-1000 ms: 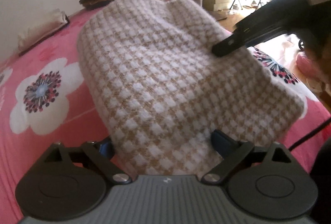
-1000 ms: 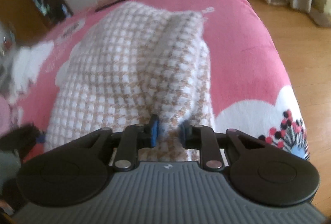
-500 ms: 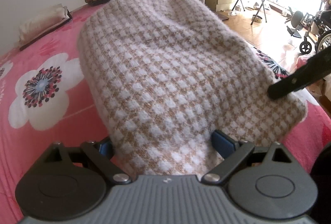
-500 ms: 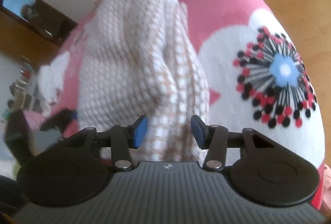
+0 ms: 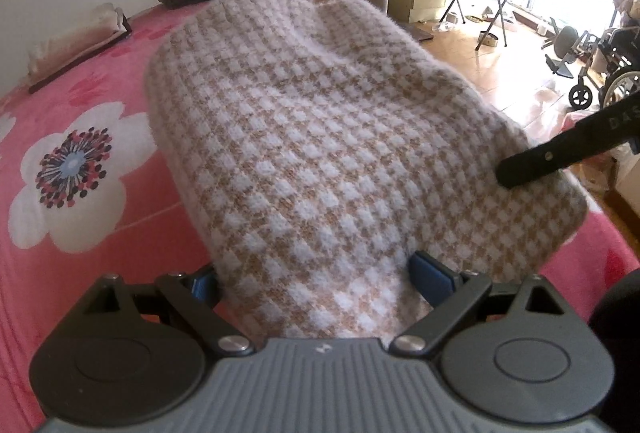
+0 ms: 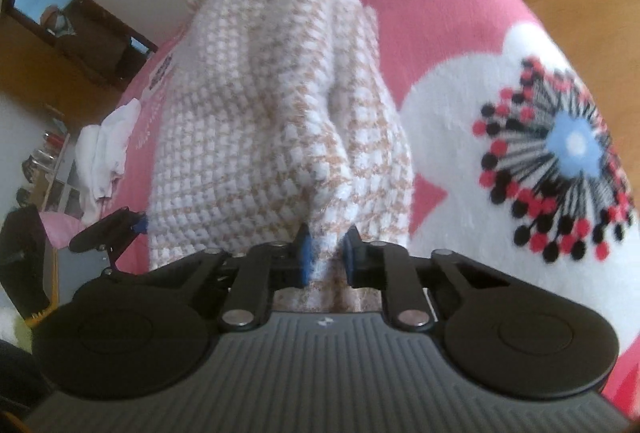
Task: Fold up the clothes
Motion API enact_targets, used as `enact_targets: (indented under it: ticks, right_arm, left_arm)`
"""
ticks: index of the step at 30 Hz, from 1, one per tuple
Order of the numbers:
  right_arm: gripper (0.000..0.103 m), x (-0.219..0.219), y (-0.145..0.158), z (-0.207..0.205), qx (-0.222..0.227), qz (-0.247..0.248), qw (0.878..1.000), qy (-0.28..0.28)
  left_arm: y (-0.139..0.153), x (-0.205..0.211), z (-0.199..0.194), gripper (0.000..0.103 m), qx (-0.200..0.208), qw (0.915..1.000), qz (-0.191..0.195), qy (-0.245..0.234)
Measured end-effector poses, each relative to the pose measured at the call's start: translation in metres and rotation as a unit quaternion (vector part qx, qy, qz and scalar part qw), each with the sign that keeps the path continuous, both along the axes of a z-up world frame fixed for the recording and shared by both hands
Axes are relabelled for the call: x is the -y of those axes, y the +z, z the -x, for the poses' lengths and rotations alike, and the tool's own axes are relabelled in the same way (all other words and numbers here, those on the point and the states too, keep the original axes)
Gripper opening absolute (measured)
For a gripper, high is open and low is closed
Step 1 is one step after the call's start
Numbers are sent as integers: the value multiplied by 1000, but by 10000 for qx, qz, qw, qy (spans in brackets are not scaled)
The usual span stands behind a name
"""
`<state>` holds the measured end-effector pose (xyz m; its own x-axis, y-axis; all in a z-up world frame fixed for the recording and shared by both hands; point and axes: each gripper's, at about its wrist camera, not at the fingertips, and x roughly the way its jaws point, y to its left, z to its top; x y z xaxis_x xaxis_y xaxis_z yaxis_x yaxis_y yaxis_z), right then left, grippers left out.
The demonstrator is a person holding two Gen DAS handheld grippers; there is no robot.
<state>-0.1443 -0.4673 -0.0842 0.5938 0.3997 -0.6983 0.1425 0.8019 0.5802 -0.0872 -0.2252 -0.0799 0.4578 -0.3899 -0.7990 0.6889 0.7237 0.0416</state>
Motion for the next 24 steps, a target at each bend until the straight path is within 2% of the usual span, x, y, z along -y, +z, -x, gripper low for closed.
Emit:
enact_targets:
  ticks: [2, 7, 10, 13, 17, 20, 21, 24]
  right_arm:
    - [12, 2, 7, 3, 103, 127, 9999, 25]
    - [13, 1, -11, -5, -87, 530, 9984, 166]
    - [19, 0, -14, -8, -193, 538, 9983, 75]
    - [28, -4, 15, -5, -98, 972, 9952, -7]
    - [29, -12, 72, -1, 385, 1708, 9843, -222]
    - [27, -29, 99, -24, 951, 1750, 9797, -232]
    - [27, -37, 97, -36, 986, 1867, 9773, -164]
    - [25, -56, 47, -76, 294, 2338, 9718, 114]
  left_arm:
    - [1, 3, 1, 95, 14, 10000, -34, -24]
    - [-7, 15, 13, 95, 371, 9985, -382, -146]
    - [-10, 15, 17, 96, 471, 9980, -398, -103]
    - [-11, 14, 19, 96, 509, 9980, -384, -55]
    - [-13, 13, 23, 96, 601, 9976, -347, -41]
    - [-13, 12, 25, 96, 624, 9975, -316, -52]
    - [-13, 12, 25, 96, 628, 9976, -303, -57]
    - [-15, 9, 27, 96, 718, 9970, -238, -151]
